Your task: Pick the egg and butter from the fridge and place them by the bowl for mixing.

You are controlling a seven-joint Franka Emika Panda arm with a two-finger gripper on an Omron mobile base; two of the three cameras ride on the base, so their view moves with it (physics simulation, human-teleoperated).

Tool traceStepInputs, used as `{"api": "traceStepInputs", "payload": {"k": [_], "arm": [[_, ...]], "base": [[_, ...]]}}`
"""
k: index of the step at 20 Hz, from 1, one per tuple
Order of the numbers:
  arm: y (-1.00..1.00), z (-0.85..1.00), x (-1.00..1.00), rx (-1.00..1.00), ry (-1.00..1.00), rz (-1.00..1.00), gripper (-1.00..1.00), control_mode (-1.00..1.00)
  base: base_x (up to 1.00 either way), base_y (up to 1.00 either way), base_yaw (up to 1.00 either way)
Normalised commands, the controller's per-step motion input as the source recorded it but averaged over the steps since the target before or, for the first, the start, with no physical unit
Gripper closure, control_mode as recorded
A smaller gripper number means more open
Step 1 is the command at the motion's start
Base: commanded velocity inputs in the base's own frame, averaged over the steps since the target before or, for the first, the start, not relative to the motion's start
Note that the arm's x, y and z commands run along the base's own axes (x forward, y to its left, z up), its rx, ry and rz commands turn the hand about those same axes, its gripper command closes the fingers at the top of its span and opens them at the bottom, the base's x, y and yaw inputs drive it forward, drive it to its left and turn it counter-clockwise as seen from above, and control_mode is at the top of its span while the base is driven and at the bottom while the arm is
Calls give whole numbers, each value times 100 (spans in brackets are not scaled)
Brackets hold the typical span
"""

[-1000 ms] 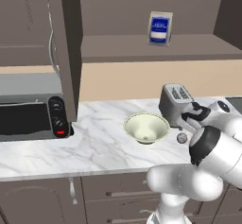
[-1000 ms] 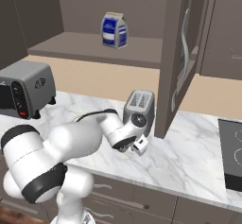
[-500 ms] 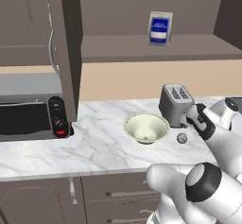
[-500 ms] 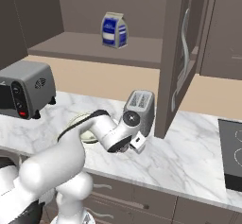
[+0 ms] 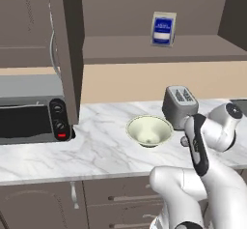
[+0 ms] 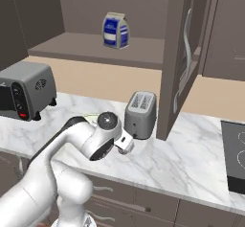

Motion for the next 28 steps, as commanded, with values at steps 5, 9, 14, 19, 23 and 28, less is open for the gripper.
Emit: {"api": "traceStepInputs", "payload": {"k": [5,9,14,19,23,28], "arm": [[28,49,-38,-11,-3,0,-100,-100],[24,43,-47,-11,0,0,-100,-100],[20,42,-39,-2,1,0,-100,-100],[24,39,-33,0,6,0,-100,-100],[26,26,-41,0,-3,0,-100,-100],[25,17,-34,-6,-2,0,-100,-100]], "base": [[0,0,0],[0,0,0],[0,0,0],[0,0,0],[0,0,0],[0,0,0]]}}
